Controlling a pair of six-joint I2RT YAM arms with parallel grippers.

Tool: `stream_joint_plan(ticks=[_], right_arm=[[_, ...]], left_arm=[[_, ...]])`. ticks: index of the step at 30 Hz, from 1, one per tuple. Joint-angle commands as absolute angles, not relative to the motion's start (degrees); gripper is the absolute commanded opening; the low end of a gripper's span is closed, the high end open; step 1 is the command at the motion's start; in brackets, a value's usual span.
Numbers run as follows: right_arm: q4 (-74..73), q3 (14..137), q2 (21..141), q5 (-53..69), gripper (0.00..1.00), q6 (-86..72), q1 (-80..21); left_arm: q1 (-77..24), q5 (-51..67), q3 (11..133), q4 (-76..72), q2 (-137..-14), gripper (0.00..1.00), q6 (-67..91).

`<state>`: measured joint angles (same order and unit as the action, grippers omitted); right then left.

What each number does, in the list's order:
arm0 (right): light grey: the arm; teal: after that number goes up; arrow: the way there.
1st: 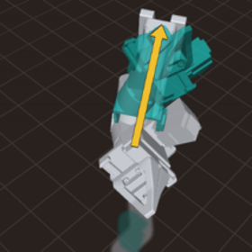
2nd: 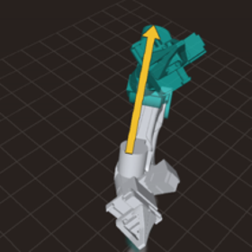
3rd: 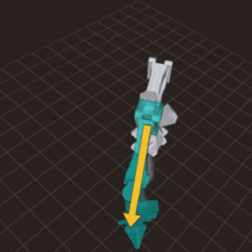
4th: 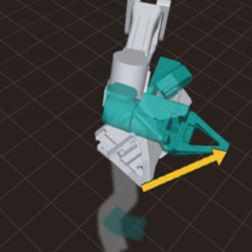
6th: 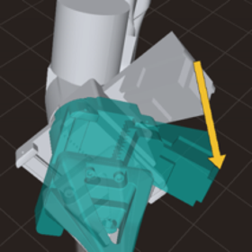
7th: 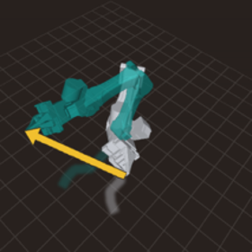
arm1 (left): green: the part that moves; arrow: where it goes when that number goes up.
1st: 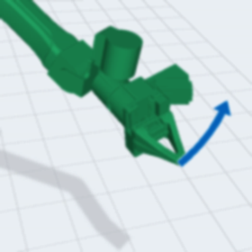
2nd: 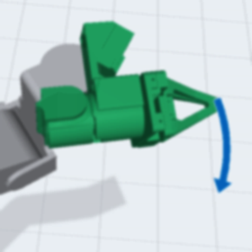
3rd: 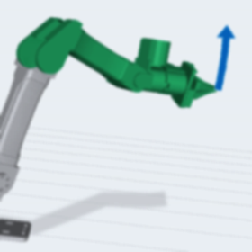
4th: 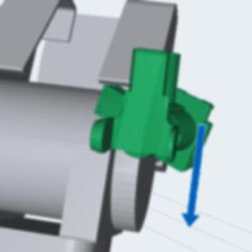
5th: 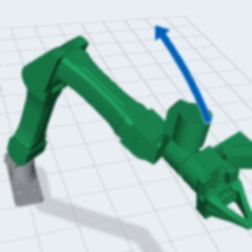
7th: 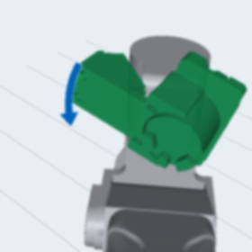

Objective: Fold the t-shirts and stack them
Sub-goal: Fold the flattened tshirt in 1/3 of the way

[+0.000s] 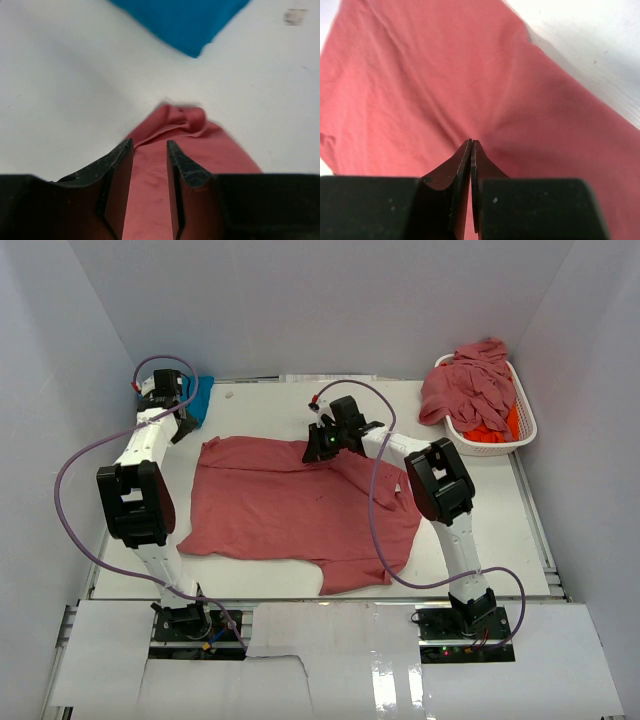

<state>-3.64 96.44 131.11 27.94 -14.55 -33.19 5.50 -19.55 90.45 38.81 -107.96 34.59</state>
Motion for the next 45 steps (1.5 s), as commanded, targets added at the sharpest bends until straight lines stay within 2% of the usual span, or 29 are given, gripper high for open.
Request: stream_joint_plan(ticks=[1,3,6,7,10,11,13,14,18,21,24,33,34,41,42,45], right_arm=[[-6.23,96.42,120.79,24.62,0.08,-12.66,-33.57],[-7.99,96.68,118.57,23.30,0.10,-11.70,-33.40],[-11.33,96.42,114.09,20.40,0.35,-10.55,-32.52],[-13.17,96.33,112.25,19.43,0.53,-10.37,-32.08],[-16.25,95.63,109.17,17.24,0.73,-10.72,-28.66],[-19.31,95.71,108.81,16.36,0.76,-10.98,-26.30],[-22.83,96.94,108.98,14.60,0.78,-10.99,-23.74],[-26.07,97.38,109.16,13.89,0.79,-10.81,-21.47],[-32.33,97.83,110.22,9.42,0.84,-8.88,-17.50],[-32.26,93.44,108.55,7.91,0.93,-7.65,-15.56],[-31.65,89.40,106.27,10.35,0.98,-7.21,-12.40],[-28.57,82.53,106.25,16.25,0.96,-7.29,-5.28],[-27.69,82.44,106.52,16.43,0.96,-7.56,-4.84],[-25.75,85.51,111.53,21.53,0.96,-8.61,-3.34],[-25.66,86.21,112.93,21.79,0.96,-8.70,-3.34],[-25.49,88.50,115.30,22.85,0.96,-8.88,-3.08]], left_arm=[[4.75,-8.28,91.05,30.59,-106.42,0.43,28.83],[4.83,-6.16,92.80,30.94,-107.57,0.40,27.78],[4.83,-0.37,93.60,30.59,-108.98,0.37,26.55],[4.83,1.74,93.95,30.15,-109.42,0.36,26.11],[4.83,8.16,94.39,29.01,-110.04,0.36,24.52],[4.83,10.09,94.74,28.92,-110.82,0.37,24.52],[5.36,12.46,96.06,29.00,-111.88,0.40,24.43],[5.54,16.22,96.50,28.83,-113.10,0.47,24.69],[6.33,21.43,98.26,28.74,-114.87,0.54,24.96],[6.42,22.24,98.88,28.39,-114.87,0.54,23.82],[6.85,23.55,98.96,28.21,-115.05,0.55,24.08],[8.00,26.28,98.88,27.42,-115.66,0.61,24.79],[8.17,27.15,98.88,27.33,-115.75,0.69,24.79],[9.05,29.44,98.26,25.75,-115.49,0.76,25.57],[9.23,29.62,98.17,25.58,-115.58,0.82,25.75],[9.40,29.53,97.65,25.40,-115.58,0.91,26.02]])
